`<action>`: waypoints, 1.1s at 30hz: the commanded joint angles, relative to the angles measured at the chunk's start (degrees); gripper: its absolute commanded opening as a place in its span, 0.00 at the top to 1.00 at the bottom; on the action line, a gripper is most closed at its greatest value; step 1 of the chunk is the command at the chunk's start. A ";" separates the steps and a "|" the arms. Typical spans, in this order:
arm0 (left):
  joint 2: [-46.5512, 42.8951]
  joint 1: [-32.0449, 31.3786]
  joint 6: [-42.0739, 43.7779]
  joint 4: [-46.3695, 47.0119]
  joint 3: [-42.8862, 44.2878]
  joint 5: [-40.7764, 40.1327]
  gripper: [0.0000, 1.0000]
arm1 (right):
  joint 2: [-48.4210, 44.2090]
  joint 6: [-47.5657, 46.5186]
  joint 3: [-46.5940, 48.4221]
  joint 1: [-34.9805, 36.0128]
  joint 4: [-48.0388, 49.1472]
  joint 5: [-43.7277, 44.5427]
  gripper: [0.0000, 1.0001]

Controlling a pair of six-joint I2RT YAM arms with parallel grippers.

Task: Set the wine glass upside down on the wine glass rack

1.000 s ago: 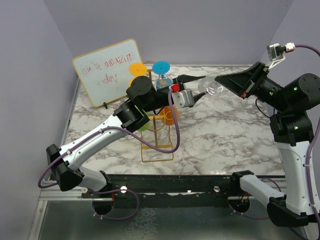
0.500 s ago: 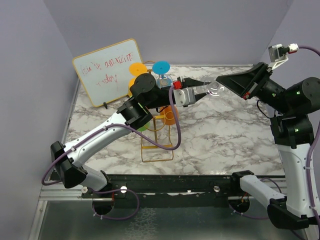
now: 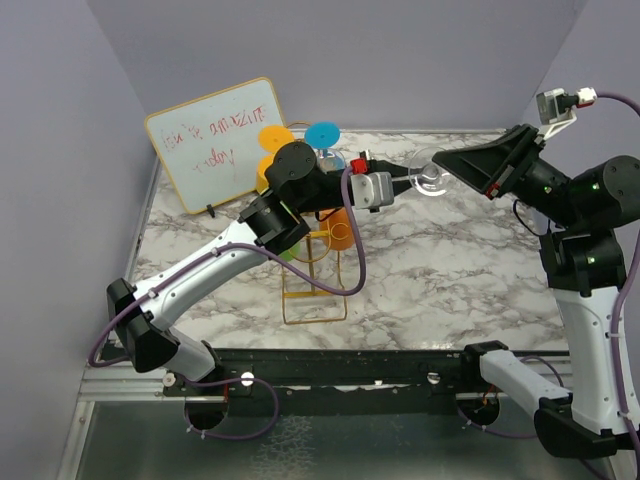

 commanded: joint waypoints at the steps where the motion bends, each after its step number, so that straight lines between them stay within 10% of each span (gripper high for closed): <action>1: -0.25 -0.38 -2.95 3.00 0.89 -1.55 1.00 | -1.50 -2.74 -0.59 0.11 0.95 2.44 0.52; 10: -3.85 -0.38 -11.69 5.60 1.58 -7.79 1.00 | -1.86 -11.00 0.91 0.07 -9.20 12.28 0.18; 33: -16.30 -0.38 6.30 -8.19 3.30 -72.02 1.00 | -4.76 -15.07 -4.17 0.12 -9.49 20.64 0.17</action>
